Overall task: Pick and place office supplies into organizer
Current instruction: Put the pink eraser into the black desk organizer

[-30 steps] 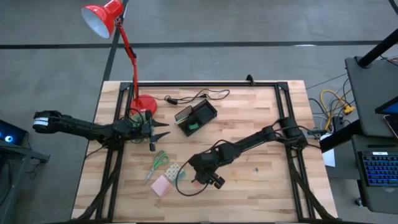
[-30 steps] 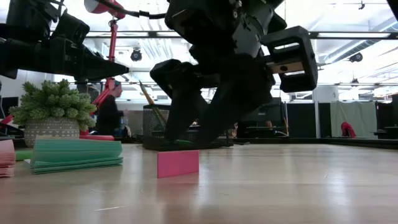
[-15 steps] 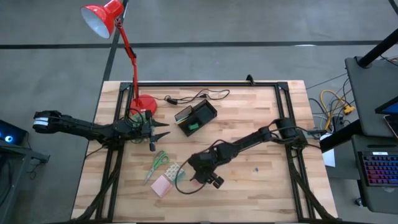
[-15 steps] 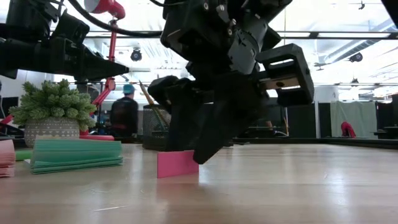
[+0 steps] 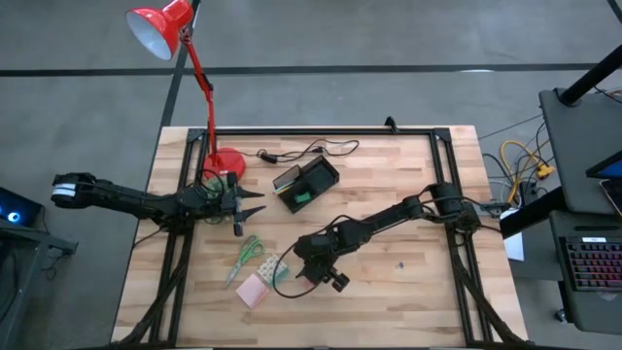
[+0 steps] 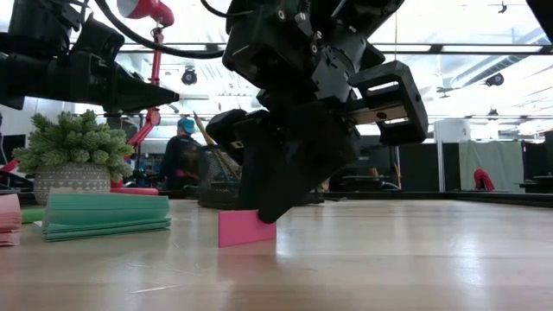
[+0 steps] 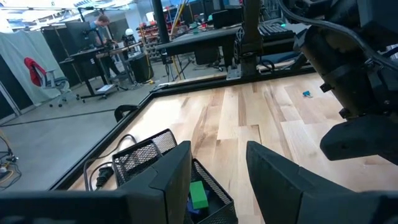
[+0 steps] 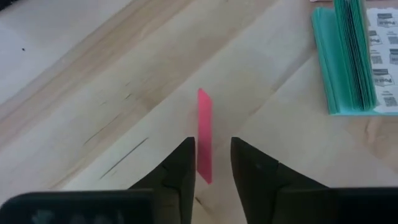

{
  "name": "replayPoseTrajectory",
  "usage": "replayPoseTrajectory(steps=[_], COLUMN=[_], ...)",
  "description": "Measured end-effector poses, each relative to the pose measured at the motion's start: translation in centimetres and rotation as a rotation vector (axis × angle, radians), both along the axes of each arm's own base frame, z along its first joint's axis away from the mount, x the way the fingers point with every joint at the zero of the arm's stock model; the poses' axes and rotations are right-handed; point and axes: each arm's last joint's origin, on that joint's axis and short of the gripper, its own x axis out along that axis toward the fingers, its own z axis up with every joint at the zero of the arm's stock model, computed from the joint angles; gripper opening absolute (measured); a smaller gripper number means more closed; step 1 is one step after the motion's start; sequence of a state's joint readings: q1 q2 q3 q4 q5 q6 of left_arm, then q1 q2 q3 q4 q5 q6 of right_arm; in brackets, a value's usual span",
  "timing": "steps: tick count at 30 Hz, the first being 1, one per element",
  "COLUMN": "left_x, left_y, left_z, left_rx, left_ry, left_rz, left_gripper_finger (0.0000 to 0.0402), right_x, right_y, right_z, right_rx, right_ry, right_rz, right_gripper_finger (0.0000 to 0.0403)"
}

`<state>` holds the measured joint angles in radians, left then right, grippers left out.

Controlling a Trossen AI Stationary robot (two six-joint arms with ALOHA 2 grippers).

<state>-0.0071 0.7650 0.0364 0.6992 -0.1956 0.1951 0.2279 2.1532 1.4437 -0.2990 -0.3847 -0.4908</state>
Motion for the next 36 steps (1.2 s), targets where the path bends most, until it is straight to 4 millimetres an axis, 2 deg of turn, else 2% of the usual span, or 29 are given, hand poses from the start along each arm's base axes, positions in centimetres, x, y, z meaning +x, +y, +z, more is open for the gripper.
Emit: replayPoseTrajectory(steps=[8, 21, 25, 29, 36], left_x=[0.0, 0.0, 0.0, 0.0, 0.0], left_y=[0.0, 0.0, 0.0, 0.0, 0.0], left_z=[0.0, 0.0, 0.0, 0.0, 0.0], left_rx=[0.000, 0.000, 0.000, 0.000, 0.000], left_ry=[0.000, 0.000, 0.000, 0.000, 0.000], left_rz=[0.000, 0.000, 0.000, 0.000, 0.000], left_gripper_finger=[0.0142, 0.0142, 0.0142, 0.0142, 0.0142], right_x=[-0.3, -0.3, -0.3, -0.6, -0.9], right_y=[-0.1, -0.1, -0.1, -0.5, -1.9], right_z=[-0.7, -0.7, -0.7, -0.1, 2.1], right_rx=[-0.008, -0.018, -0.031, -0.054, -0.146], right_ry=[0.034, 0.026, 0.018, 0.026, -0.010], right_rz=[-0.001, 0.014, 0.027, 0.033, -0.036], right_gripper_finger=[0.0064, 0.0016, 0.0015, 0.0014, 0.0014])
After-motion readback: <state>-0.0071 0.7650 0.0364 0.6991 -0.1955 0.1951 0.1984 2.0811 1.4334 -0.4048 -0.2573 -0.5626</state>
